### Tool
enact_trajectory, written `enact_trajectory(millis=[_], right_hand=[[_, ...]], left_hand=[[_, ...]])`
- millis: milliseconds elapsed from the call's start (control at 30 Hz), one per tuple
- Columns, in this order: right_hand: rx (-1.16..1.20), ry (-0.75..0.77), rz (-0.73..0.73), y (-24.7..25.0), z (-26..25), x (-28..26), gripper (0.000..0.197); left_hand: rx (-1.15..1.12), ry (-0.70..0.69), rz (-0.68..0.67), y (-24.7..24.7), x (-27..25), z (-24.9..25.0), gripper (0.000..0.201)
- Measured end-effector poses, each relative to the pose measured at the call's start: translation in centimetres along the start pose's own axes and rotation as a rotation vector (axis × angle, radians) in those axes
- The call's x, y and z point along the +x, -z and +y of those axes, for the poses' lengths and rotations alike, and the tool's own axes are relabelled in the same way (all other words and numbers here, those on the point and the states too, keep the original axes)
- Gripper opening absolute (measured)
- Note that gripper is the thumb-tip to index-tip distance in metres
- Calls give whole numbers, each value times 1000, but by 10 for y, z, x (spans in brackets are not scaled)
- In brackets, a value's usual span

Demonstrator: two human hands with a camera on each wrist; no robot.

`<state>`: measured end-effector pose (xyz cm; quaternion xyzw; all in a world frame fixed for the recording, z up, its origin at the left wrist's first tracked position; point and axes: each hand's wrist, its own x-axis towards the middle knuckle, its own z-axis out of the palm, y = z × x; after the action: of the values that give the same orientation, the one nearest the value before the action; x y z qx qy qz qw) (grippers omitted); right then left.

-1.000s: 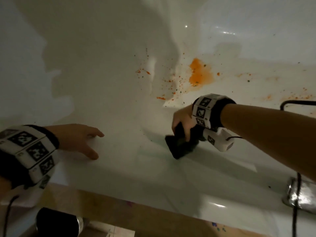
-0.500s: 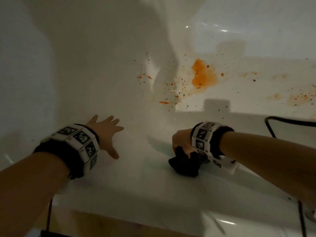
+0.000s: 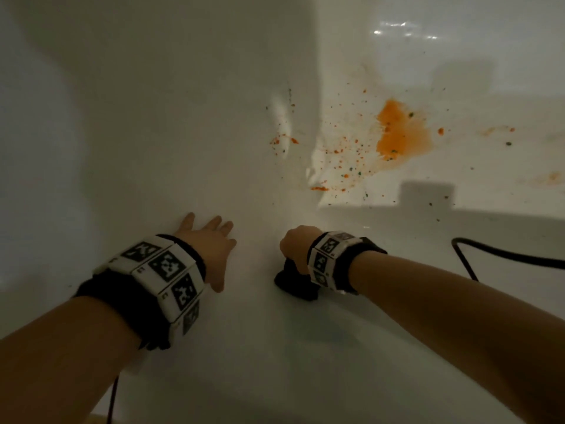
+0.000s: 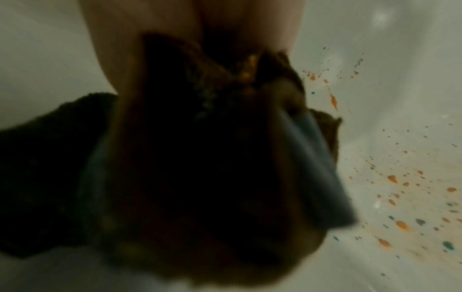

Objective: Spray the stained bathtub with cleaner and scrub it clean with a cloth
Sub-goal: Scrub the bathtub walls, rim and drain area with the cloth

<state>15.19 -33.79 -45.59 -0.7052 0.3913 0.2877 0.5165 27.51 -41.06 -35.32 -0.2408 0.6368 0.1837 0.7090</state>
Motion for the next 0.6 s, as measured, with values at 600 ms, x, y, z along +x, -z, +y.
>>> enact_trajectory(millis=[600], right_hand=[[869,146,-221,18,42,-83,18]], left_hand=[[71,16,-42,5,-8,5,74]])
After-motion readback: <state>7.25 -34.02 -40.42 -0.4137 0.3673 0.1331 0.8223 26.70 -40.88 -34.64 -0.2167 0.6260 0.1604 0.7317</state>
